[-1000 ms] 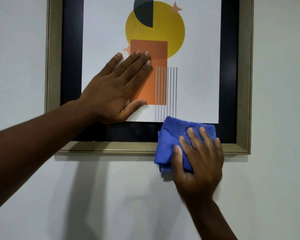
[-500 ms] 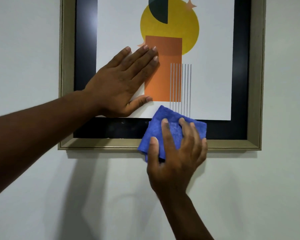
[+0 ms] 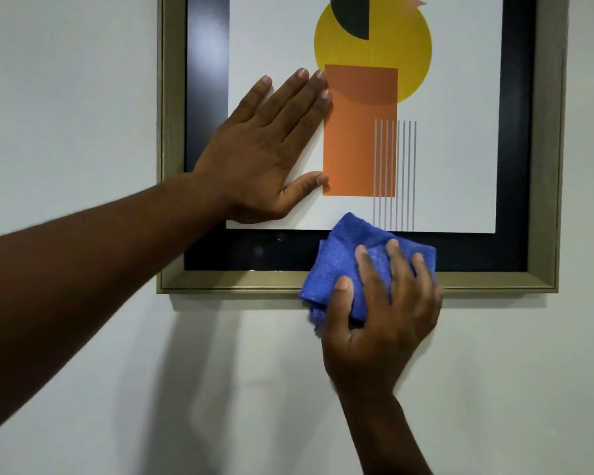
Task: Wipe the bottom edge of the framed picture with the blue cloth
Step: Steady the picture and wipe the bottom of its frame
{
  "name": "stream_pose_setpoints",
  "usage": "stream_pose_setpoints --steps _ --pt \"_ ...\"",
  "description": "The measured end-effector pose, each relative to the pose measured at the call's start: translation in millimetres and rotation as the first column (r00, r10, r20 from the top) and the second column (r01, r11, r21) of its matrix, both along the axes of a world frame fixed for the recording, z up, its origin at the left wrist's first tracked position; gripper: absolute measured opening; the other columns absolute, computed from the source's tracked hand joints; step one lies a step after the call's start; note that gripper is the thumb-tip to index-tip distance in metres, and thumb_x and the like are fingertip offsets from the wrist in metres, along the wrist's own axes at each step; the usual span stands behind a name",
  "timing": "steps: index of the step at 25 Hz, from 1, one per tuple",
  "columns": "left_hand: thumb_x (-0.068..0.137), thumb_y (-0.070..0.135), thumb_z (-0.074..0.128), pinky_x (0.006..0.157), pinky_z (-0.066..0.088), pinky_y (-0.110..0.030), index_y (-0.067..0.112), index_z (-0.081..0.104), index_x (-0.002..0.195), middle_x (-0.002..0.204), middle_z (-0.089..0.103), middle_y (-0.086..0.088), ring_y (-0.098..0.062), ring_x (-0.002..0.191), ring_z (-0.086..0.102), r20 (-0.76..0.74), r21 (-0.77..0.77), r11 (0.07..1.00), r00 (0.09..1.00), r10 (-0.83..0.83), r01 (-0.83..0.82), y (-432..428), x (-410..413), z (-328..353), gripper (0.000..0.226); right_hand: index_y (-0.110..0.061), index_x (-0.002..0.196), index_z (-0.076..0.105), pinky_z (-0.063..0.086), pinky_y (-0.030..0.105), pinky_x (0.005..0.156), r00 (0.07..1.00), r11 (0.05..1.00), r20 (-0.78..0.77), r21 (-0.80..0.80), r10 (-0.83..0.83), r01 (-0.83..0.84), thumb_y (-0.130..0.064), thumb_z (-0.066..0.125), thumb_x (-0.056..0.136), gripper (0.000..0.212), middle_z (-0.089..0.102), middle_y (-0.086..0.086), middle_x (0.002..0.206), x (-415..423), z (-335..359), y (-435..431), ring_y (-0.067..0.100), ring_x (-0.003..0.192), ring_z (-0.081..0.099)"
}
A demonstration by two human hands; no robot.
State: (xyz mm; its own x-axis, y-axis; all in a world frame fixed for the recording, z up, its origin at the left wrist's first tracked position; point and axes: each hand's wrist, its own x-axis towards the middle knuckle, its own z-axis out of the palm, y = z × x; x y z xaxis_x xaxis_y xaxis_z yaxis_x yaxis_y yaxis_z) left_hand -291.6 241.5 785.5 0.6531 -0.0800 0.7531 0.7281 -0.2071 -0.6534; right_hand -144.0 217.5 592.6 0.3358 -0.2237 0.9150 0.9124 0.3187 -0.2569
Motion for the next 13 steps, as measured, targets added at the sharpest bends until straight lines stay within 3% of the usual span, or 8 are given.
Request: stream_pose_setpoints --steps 2,4,6,8,10,13 --pt "0.093 0.065 0.016 0.125 0.007 -0.049 0.006 0.003 0.155 0.166 0.004 -0.014 -0.027 0.154 0.002 -0.004 -0.004 1.000 1.000 -0.001 0.001 0 0 0 0.086 -0.019 0.120 0.068 0.025 0.065 0.116 0.986 0.999 -0.165 -0.021 0.030 -0.034 -0.041 0.054 0.090 0.039 0.057 0.012 0.140 -26 12 1 0.033 0.139 0.041" --pt "0.093 0.066 0.017 0.125 0.007 -0.049 0.006 0.003 0.155 0.166 0.004 -0.014 -0.028 0.154 0.002 -0.011 -0.007 1.000 1.000 0.001 -0.001 -1 -2 3 0.087 -0.020 0.121 0.068 0.022 0.064 0.118 0.997 0.998 -0.071 -0.057 0.007 -0.011 -0.045 0.054 0.091 0.041 0.057 0.012 0.140 -46 10 1 0.032 0.139 0.042" --pt "0.093 0.066 0.017 0.125 0.007 -0.049 0.006 0.003 0.155 0.166 0.004 -0.014 -0.027 0.154 0.003 -0.029 -0.010 1.000 1.000 0.003 -0.003 -2 -3 6 0.087 -0.016 0.117 0.069 0.031 0.066 0.112 0.995 0.999 0.093 -0.023 -0.021 0.024 -0.040 0.055 0.092 0.038 0.061 0.013 0.135 -27 0 4 0.034 0.134 0.048" --pt "0.093 0.066 0.017 0.125 0.008 -0.049 0.006 0.003 0.155 0.166 0.005 -0.014 -0.027 0.154 0.003 -0.028 0.010 1.000 1.000 0.013 -0.013 0 -5 6 0.087 -0.014 0.116 0.068 0.033 0.068 0.108 1.000 1.000 0.028 0.030 0.003 -0.004 -0.037 0.055 0.092 0.036 0.063 0.015 0.133 -7 0 4 0.034 0.132 0.049" --pt "0.093 0.066 0.017 0.125 0.008 -0.049 0.006 0.005 0.155 0.166 0.005 -0.014 -0.027 0.154 0.004 -0.031 0.010 1.000 0.999 0.008 -0.007 0 -5 8 0.087 -0.020 0.122 0.066 0.025 0.067 0.115 0.990 1.000 -0.139 0.007 0.018 -0.017 -0.043 0.052 0.093 0.040 0.059 0.014 0.137 -23 10 7 0.033 0.135 0.045" --pt "0.093 0.064 0.018 0.125 0.007 -0.049 0.006 0.005 0.155 0.166 0.006 -0.014 -0.027 0.154 0.004 -0.030 0.000 1.000 1.000 0.003 -0.003 -2 -5 12 0.085 -0.033 0.131 0.060 0.018 0.064 0.119 0.999 0.996 -0.025 -0.087 -0.023 0.020 -0.053 0.048 0.094 0.044 0.054 0.014 0.142 -79 16 5 0.032 0.139 0.040"
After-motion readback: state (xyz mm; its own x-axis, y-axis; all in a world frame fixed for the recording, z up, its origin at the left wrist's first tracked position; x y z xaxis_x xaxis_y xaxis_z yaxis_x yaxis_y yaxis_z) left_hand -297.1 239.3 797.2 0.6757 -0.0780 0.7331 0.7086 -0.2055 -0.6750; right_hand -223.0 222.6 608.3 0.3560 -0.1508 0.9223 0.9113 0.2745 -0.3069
